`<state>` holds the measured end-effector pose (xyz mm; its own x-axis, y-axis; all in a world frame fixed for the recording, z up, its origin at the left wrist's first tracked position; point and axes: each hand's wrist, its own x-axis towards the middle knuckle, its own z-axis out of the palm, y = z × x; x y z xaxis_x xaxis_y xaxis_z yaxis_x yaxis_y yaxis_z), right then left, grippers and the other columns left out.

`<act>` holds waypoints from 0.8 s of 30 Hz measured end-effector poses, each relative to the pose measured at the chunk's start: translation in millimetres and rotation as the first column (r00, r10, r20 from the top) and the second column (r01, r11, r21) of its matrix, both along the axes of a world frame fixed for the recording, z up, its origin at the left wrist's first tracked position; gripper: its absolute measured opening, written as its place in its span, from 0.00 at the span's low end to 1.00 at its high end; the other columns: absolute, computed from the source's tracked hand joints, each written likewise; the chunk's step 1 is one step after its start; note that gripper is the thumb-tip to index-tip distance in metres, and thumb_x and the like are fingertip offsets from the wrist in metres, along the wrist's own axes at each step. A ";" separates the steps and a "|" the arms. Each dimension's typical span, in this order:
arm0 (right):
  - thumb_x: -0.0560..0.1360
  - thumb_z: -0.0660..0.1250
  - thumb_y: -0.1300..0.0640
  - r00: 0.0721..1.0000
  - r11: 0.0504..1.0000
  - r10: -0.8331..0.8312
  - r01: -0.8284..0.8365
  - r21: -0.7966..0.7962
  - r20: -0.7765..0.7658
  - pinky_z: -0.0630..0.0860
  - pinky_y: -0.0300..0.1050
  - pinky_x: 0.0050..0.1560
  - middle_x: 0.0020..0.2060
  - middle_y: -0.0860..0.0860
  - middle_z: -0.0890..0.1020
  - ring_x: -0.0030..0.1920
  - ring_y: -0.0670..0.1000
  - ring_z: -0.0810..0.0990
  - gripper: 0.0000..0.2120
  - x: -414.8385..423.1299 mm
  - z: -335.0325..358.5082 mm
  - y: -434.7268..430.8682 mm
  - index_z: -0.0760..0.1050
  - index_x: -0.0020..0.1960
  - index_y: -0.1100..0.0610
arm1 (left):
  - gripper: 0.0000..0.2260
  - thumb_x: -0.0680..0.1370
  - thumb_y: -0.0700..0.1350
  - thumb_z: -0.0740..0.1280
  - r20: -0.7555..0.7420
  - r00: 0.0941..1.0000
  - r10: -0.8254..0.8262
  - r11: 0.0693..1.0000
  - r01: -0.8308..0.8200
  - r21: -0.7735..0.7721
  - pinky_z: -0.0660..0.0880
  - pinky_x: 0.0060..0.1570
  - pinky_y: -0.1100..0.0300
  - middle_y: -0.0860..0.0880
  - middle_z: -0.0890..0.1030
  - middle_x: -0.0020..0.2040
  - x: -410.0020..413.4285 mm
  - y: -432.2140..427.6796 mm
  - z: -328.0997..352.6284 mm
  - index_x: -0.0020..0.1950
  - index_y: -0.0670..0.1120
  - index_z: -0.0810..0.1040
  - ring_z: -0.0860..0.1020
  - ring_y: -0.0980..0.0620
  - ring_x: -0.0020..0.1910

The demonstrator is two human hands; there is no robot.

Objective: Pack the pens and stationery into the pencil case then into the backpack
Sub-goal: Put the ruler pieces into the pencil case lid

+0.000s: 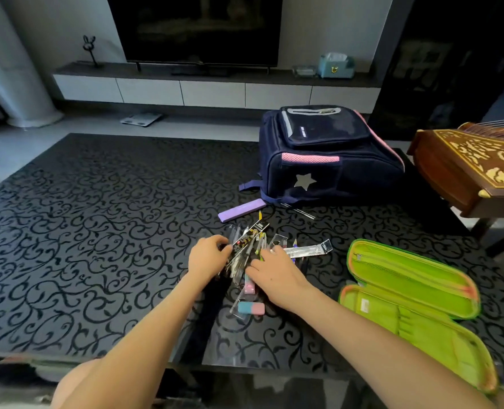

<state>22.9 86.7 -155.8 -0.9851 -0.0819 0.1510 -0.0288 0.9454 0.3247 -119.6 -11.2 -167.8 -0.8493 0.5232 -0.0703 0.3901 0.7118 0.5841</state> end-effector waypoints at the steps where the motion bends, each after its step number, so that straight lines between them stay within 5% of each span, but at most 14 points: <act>1: 0.58 0.75 0.58 1.000 1.000 -0.006 0.006 -0.019 -0.014 0.72 0.41 0.36 0.27 0.45 0.76 0.34 0.50 0.77 0.11 3.2 -2.1 3.1 0.74 0.34 0.50 | 0.12 0.78 0.48 0.63 -0.002 1.000 -0.004 1.000 0.004 -0.004 0.72 0.47 0.57 0.45 0.83 0.51 -1.3 4.0 0.0 0.57 0.46 0.80 0.79 0.45 0.52; 7: 0.54 0.80 0.64 0.985 0.948 -0.023 -0.033 -0.317 -0.170 0.81 0.45 0.47 0.39 0.46 0.85 0.46 0.51 0.84 0.15 23.4 -5.6 24.6 0.80 0.37 0.52 | 0.10 0.76 0.54 0.64 -0.007 0.999 0.050 0.995 -0.050 -0.082 0.74 0.44 0.58 0.46 0.84 0.48 -7.2 19.9 -7.5 0.47 0.51 0.83 0.80 0.44 0.50; 11: 0.63 0.75 0.60 0.955 0.895 -0.112 -0.022 -0.445 -0.273 0.73 0.43 0.57 0.44 0.46 0.85 0.49 0.49 0.83 0.06 36.3 -0.1 35.9 0.81 0.38 0.52 | 0.20 0.71 0.64 0.66 0.008 0.991 0.134 0.981 -0.132 -0.142 0.74 0.48 0.55 0.43 0.80 0.50 -6.5 35.1 -5.6 0.44 0.48 0.82 0.78 0.42 0.53; 14: 0.72 0.66 0.57 0.920 0.830 -0.219 -0.001 -0.558 -0.326 0.71 0.41 0.55 0.47 0.45 0.84 0.52 0.45 0.80 0.05 46.5 1.3 40.5 0.81 0.40 0.52 | 0.26 0.67 0.67 0.67 0.111 0.972 0.206 0.968 -0.186 -0.171 0.74 0.53 0.51 0.43 0.78 0.53 -4.6 44.4 1.9 0.48 0.45 0.80 0.77 0.41 0.54; 16: 0.70 0.69 0.60 0.887 0.771 -0.292 -0.003 -0.637 -0.358 0.71 0.35 0.54 0.46 0.45 0.85 0.51 0.42 0.78 0.04 52.9 5.7 41.2 0.82 0.41 0.53 | 0.24 0.64 0.63 0.71 0.238 0.939 0.247 0.966 -0.218 -0.141 0.75 0.54 0.51 0.44 0.80 0.52 -10.0 48.8 2.8 0.49 0.44 0.80 0.78 0.42 0.52; 19: 0.70 0.70 0.60 0.829 0.592 -0.441 -0.021 -0.806 -0.345 0.71 0.30 0.52 0.45 0.45 0.85 0.50 0.42 0.79 0.05 62.6 15.5 39.7 0.83 0.43 0.54 | 0.23 0.64 0.58 0.74 0.320 0.907 0.274 0.961 -0.245 -0.130 0.75 0.49 0.53 0.44 0.82 0.51 -22.0 51.9 -3.6 0.51 0.43 0.79 0.79 0.43 0.50; 22: 0.73 0.70 0.62 0.749 0.231 -0.619 -0.110 -0.967 -0.233 0.73 0.27 0.45 0.40 0.39 0.84 0.45 0.40 0.81 0.09 79.0 27.2 38.9 0.82 0.42 0.48 | 0.18 0.69 0.55 0.72 0.355 0.893 0.277 0.958 -0.283 -0.038 0.75 0.48 0.56 0.45 0.82 0.50 -17.8 52.6 0.5 0.51 0.44 0.80 0.79 0.44 0.50; 24: 0.73 0.69 0.65 0.695 0.087 -0.688 -0.206 -0.975 -0.208 0.73 0.27 0.44 0.40 0.41 0.84 0.43 0.38 0.81 0.10 90.9 34.8 41.4 0.81 0.41 0.49 | 0.10 0.69 0.51 0.74 0.407 0.868 0.284 0.941 -0.333 0.054 0.77 0.52 0.54 0.46 0.83 0.46 -13.3 52.2 0.8 0.44 0.46 0.82 0.80 0.46 0.47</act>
